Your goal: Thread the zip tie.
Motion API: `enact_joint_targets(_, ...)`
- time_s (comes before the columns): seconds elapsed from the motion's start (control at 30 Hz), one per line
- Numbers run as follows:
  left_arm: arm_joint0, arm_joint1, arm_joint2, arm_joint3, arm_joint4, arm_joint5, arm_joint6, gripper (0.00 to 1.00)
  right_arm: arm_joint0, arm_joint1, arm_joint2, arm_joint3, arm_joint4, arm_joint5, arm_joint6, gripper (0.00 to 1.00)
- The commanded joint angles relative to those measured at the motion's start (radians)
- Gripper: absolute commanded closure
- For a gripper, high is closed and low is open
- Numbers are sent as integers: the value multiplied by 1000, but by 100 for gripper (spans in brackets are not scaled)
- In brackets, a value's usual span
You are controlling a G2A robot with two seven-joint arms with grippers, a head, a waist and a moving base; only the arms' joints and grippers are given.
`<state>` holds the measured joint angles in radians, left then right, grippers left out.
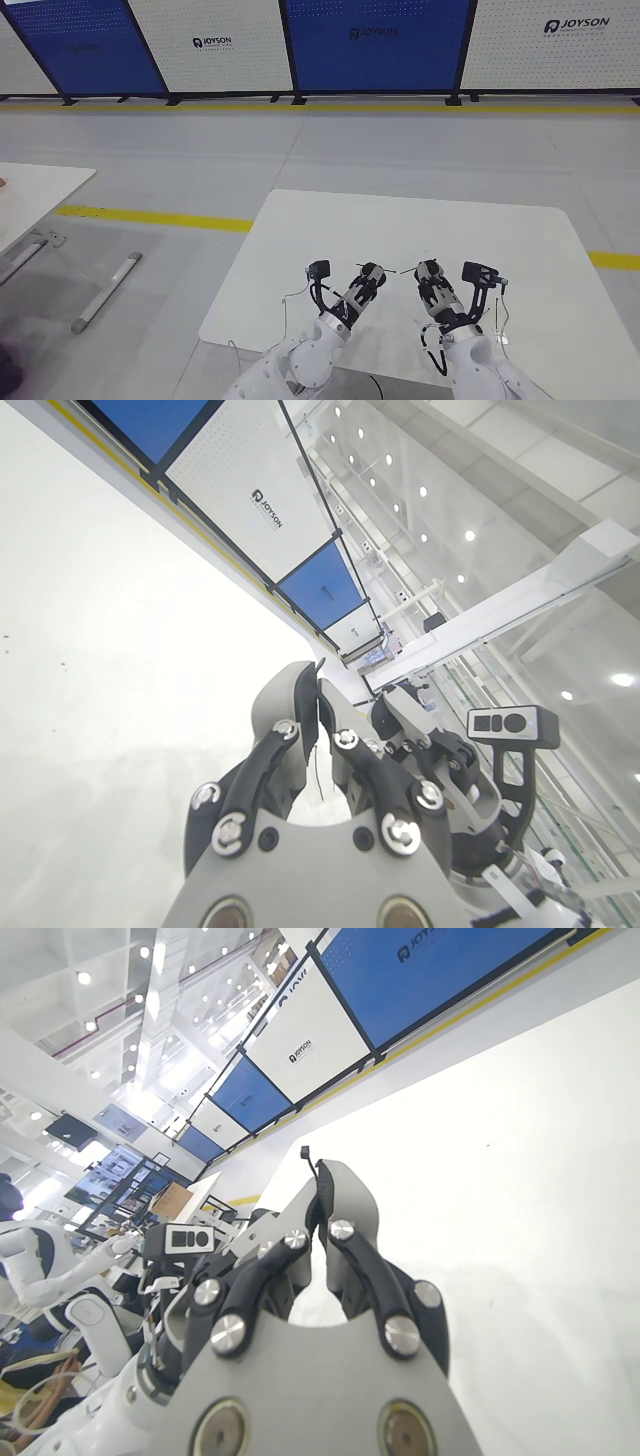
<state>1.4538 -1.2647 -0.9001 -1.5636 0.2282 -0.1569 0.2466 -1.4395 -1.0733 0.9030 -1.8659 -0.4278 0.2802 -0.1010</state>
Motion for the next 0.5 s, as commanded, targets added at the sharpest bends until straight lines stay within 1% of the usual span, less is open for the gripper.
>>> enact_joint_targets(0.0,-4,-2,2,5,36,19,21,100,-5,-2,12,-2,8,-3,4,100)
enact_joint_targets(0.1,-20,-10,32,24,103,60,48,100,-8,-3,17,-3,10,-4,6,100)
enact_joint_targets(0.13,-27,-15,45,32,118,70,66,100,-8,-3,17,-3,10,-4,6,100)
enact_joint_targets(0.2,-33,-21,56,39,119,74,77,100,-8,-3,17,-3,10,-4,6,100)
enact_joint_targets(0.4,-33,-21,56,39,119,74,77,100,-8,-3,17,-3,10,-4,6,100)
enact_joint_targets(0.47,-33,-21,56,39,119,74,77,100,-12,-6,22,3,28,-18,12,100)
